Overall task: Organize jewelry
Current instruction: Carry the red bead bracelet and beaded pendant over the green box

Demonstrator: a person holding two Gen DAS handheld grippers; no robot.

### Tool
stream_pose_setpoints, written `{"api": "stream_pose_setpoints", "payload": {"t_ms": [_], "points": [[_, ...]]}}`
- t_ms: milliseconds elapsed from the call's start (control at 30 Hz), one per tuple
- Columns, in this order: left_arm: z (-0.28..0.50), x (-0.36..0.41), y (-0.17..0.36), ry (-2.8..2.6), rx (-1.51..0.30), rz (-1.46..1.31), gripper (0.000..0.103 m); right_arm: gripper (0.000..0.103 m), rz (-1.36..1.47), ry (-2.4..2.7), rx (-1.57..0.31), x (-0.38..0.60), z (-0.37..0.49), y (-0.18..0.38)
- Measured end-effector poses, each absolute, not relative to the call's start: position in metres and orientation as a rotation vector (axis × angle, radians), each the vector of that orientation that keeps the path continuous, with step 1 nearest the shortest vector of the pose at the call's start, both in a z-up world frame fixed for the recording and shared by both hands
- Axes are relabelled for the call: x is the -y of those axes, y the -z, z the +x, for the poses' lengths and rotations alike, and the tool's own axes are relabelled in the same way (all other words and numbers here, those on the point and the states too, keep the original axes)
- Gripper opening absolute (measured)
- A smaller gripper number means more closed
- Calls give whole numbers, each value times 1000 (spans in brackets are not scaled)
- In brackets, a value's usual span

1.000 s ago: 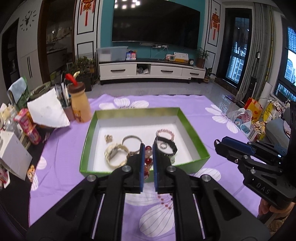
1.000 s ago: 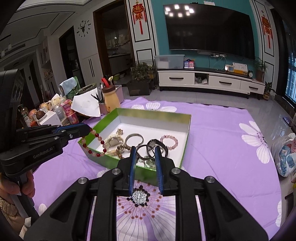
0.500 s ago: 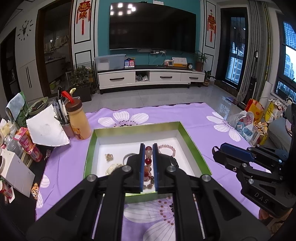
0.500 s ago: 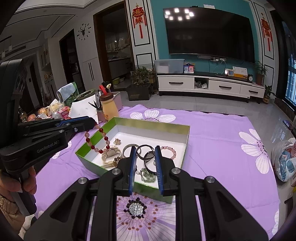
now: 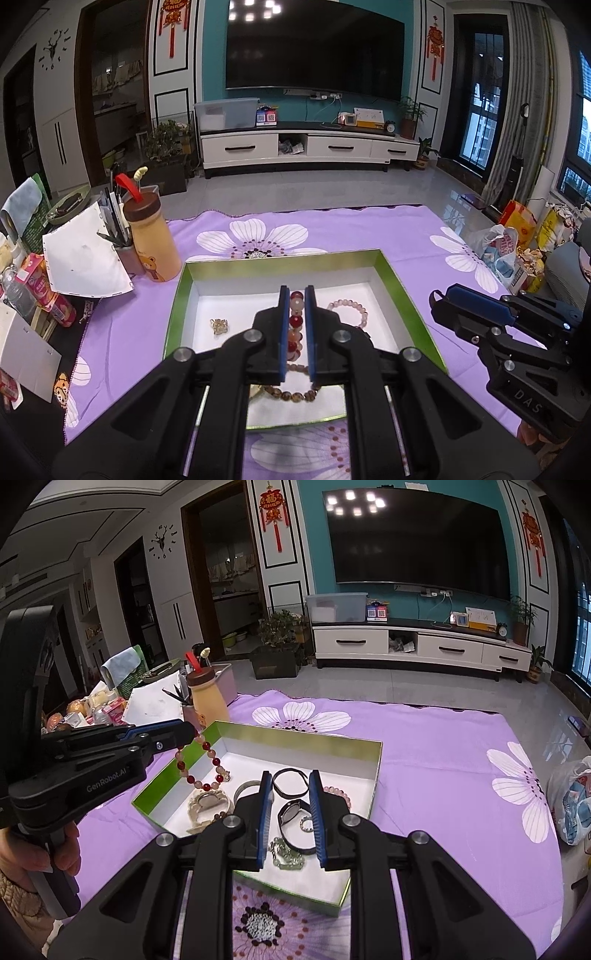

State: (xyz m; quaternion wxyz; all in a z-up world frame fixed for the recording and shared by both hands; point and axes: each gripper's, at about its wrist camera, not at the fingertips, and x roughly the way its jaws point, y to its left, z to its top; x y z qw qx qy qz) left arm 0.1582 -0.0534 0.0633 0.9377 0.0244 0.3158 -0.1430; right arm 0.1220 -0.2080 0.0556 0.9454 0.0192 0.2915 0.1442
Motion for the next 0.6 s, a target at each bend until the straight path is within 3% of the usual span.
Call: {"api": "stream_pose_setpoints", "payload": {"t_ms": [600], "points": [[201,52,-19,259,-737,44,7,20,42,-289,-663,202,157,-28]]}}
